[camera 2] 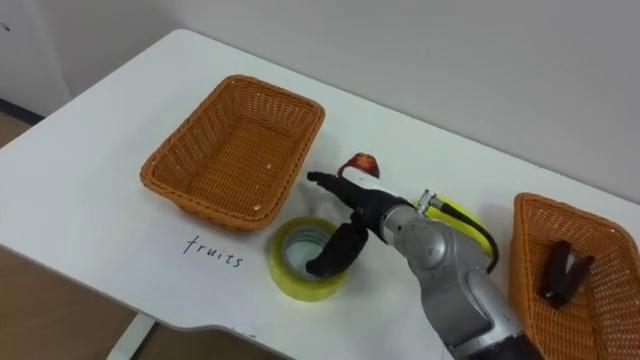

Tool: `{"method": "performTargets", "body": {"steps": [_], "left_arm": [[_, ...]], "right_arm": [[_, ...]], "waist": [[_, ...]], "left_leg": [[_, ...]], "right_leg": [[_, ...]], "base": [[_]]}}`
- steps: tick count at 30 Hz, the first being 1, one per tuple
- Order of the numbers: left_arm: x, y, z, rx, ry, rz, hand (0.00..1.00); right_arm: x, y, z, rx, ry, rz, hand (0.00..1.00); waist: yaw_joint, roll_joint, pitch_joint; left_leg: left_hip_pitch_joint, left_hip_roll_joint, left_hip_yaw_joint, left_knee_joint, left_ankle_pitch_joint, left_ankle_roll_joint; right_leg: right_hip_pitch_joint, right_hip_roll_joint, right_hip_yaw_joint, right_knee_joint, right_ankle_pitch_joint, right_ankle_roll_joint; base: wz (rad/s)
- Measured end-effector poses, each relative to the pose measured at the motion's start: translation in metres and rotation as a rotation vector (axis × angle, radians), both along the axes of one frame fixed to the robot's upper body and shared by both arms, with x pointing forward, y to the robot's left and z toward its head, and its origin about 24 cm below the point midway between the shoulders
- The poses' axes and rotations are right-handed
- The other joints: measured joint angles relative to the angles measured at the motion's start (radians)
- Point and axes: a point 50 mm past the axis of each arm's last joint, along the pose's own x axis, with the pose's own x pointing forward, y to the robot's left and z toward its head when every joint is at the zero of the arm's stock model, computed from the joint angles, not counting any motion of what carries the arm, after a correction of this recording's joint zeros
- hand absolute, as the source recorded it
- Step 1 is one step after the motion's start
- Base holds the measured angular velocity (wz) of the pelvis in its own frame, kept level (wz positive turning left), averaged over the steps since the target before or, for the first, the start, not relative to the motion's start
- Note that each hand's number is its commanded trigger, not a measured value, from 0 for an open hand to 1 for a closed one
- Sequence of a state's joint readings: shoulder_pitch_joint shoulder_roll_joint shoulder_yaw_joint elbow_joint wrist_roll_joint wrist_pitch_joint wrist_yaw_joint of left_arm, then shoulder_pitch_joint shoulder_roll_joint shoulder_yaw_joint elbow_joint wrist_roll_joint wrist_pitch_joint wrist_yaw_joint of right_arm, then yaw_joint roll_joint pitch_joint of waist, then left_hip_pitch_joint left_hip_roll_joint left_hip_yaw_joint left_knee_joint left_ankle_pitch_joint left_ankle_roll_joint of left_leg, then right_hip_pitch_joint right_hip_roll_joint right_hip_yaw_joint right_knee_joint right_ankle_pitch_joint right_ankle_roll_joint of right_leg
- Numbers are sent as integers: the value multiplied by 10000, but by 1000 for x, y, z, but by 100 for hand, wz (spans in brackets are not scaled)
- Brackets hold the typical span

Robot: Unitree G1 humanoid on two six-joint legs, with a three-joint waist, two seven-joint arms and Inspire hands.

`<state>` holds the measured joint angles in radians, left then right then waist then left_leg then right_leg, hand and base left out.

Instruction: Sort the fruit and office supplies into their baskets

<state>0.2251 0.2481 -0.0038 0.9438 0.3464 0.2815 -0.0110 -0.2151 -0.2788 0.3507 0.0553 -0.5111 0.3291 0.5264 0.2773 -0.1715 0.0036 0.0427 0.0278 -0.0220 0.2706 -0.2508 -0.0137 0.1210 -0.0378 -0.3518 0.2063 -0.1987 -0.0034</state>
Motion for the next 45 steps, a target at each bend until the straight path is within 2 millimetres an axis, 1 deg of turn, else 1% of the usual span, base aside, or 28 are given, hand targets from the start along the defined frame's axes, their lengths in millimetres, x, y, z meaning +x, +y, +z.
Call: {"method": "performTargets", "body": {"steps": [12, 13, 14, 15, 18, 20, 22, 25, 32, 42, 45], "left_arm": [[2, 3, 0, 28, -58, -53, 0], [2, 3, 0, 22, -71, -60, 0], [2, 3, 0, 17, -67, -60, 0], [2, 3, 0, 16, -52, -54, 0], [2, 4, -1, 16, -10, 1, 0], [2, 6, 0, 49, -70, 181, 0], [3, 7, 0, 55, -110, 291, 0], [8, 9, 2, 110, -263, 296, 0], [16, 10, 2, 104, -521, 284, 0], [15, 10, 1, 87, -521, 462, 0], [16, 10, 1, 133, -603, 556, 0]], "right_arm": [[1, 0, 2, -99, 649, 636, 0], [1, 0, 2, -113, 695, 725, 31], [0, -1, 2, -131, 762, 788, 91], [0, -1, 3, -132, 793, 808, 100], [0, -2, 3, -135, 919, 909, 100], [-1, -2, 6, -187, 970, 1069, 100], [-1, -3, 8, -303, 820, 1080, 100], [-2, -2, 7, -415, 839, 1124, 100], [-8, -1, 0, -815, 1135, 1535, 100], [-9, -1, 0, -777, 1289, 1659, 100], [-9, -1, 0, -742, 1298, 1694, 100]], "waist": [[7, -2, -1], [7, -2, -1], [8, -3, -1], [8, -3, -1], [33, -27, 13], [37, -103, 53], [39, -143, 61], [84, -190, 50], [109, -197, 49], [97, -195, 48], [73, -194, 49]], "left_leg": [[34, 0, -6, -28, 2, -2], [35, 0, -6, -30, 2, -2], [35, -1, -6, -32, 2, -2], [35, -1, -6, -33, 2, -2], [34, -1, -5, -41, 2, -2], [31, 2, -7, -44, 4, -5], [27, 2, -7, -44, 3, -4], [29, 2, -16, -45, 3, -4], [42, 4, -20, -68, 5, -3], [70, 5, -17, -119, 25, -10], [99, 7, 17, -134, 25, -10]], "right_leg": [[27, 13, 41, -9, 0, 0], [27, 13, 41, -10, -1, 0], [27, 13, 42, -10, 0, 0], [27, 13, 42, -10, -1, 0], [27, 18, 50, -16, 0, 0], [27, 27, 49, -24, 0, 0], [24, 25, 38, -25, 0, 0], [23, 24, 36, -25, 0, 0], [7, 27, 52, -30, 0, 0], [4, 28, 83, -31, 0, 0], [4, 38, 208, -41, 0, 0]], "base": [[0], [0], [0], [0], [0], [0], [0], [0], [0], [0], [-3]]}}
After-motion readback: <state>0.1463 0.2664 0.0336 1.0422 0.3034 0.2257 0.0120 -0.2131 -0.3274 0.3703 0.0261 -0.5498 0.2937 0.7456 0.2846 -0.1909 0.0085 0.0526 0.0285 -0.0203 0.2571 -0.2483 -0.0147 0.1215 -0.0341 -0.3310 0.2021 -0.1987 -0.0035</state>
